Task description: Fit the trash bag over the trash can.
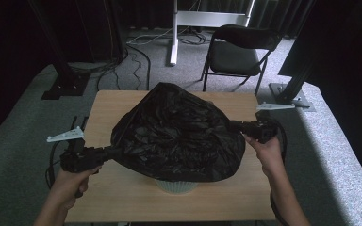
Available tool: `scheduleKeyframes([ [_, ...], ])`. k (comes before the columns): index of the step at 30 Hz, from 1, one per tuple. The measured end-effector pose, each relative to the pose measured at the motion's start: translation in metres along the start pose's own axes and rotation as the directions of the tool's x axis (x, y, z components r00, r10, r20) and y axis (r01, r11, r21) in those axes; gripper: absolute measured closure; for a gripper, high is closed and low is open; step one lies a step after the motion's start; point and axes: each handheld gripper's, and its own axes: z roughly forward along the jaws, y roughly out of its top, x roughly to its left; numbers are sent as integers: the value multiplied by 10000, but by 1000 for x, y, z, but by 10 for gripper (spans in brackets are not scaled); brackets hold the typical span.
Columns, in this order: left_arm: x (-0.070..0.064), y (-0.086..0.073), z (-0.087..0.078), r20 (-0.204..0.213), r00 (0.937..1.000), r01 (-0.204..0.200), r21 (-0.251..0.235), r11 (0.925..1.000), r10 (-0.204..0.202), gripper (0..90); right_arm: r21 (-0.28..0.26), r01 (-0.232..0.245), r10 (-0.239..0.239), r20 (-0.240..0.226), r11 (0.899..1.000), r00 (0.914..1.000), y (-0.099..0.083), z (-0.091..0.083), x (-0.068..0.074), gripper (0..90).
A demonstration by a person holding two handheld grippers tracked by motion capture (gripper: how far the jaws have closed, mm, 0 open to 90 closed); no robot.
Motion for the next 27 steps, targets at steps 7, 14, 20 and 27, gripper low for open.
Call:
scheduleKeyframes([
  [7,4,-24,18,280,9990,-363,845,9958,340,890,418,200,-206,142,9989,9997,-11,14,4,899],
  [14,6,-58,42,179,9938,-1105,2473,9626,1095,891,802,-57,32,318,9968,9995,-31,29,-2,899],
  [20,13,-86,63,-537,9871,-1222,3566,9262,1508,890,1304,-404,382,195,9906,9991,-58,49,-10,899],
  [27,43,-108,82,-1161,9890,-357,4119,9105,913,889,1759,-882,688,1135,9805,9912,-84,68,-33,899],
])
